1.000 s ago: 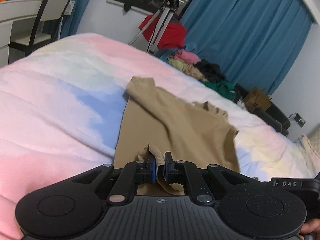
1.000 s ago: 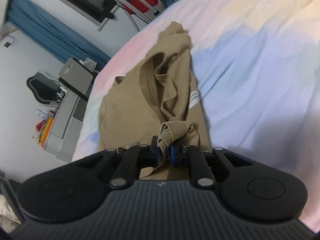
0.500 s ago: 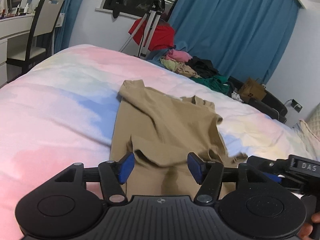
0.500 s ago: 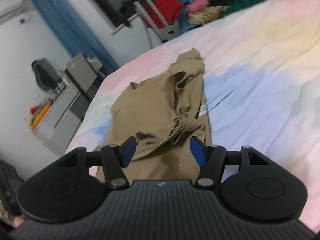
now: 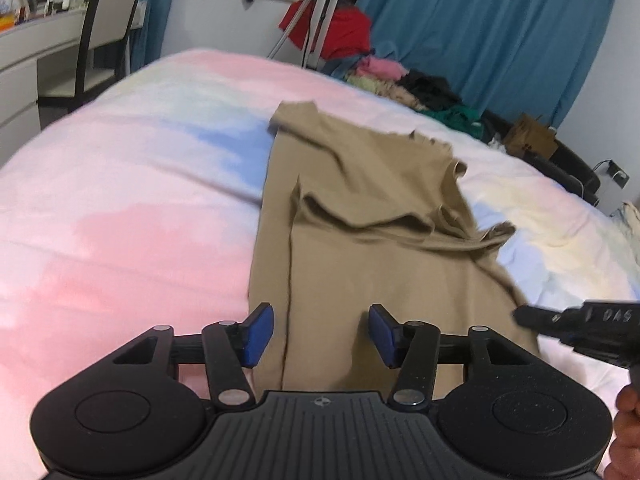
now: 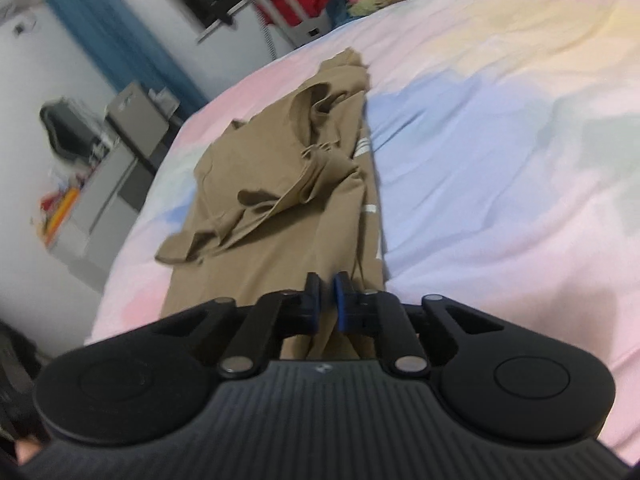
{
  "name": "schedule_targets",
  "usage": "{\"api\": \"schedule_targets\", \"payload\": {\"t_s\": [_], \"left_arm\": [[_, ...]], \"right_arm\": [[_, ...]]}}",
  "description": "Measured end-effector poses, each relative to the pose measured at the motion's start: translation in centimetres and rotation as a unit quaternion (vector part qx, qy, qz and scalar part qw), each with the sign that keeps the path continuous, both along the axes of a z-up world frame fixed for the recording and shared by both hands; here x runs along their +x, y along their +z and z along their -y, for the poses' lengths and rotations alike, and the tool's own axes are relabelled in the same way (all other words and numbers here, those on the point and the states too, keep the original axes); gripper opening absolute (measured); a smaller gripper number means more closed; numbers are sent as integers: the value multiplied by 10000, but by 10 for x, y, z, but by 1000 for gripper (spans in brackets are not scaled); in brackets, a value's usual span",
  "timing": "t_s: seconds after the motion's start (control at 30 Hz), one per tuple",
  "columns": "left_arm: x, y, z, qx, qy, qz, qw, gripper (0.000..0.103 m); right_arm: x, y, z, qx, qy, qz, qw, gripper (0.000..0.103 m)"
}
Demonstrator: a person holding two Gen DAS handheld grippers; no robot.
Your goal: Fold clothes
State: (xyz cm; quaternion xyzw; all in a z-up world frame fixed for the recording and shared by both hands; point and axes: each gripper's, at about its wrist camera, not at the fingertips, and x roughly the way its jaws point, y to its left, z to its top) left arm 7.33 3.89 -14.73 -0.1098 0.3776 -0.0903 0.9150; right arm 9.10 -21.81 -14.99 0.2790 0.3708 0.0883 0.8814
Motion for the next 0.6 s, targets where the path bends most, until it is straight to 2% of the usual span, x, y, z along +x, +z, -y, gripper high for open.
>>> {"api": "schedule_targets", "payload": {"t_s": [0.03, 0.1, 0.17, 0.23, 0.4, 0.47, 0.57, 0.6], "left_arm": [[0, -2, -1, -17, 17, -50, 10000, 48], [0, -3, -5, -133, 72, -72, 9999, 34], [-1, -2, -9, -266, 114, -74, 9996, 15], [-3, 2, -12, -304, 150, -3, 9994, 7], [-10, 14, -22, -537, 269, 159, 9981, 4], [-14, 18, -22, -451, 360, 212, 9981, 1], [-16, 19, -20, -99, 522, 246, 9983, 1], [-15, 18, -22, -135, 536, 208, 9983, 1]], "right_arm": [[-1, 2, 2, 2, -72, 45, 10000, 5], [-3, 5, 7, -73, -172, 124, 9997, 5], [-4, 7, 11, -146, -254, 182, 9994, 4], [-3, 6, 18, -75, -331, 161, 9993, 4], [-2, 2, 30, 98, -390, 97, 9991, 4], [-3, 2, 31, 147, -414, 96, 9990, 7], [-2, 2, 32, 335, -285, 22, 9990, 8], [-2, 1, 32, 451, -212, -14, 9988, 8]]}}
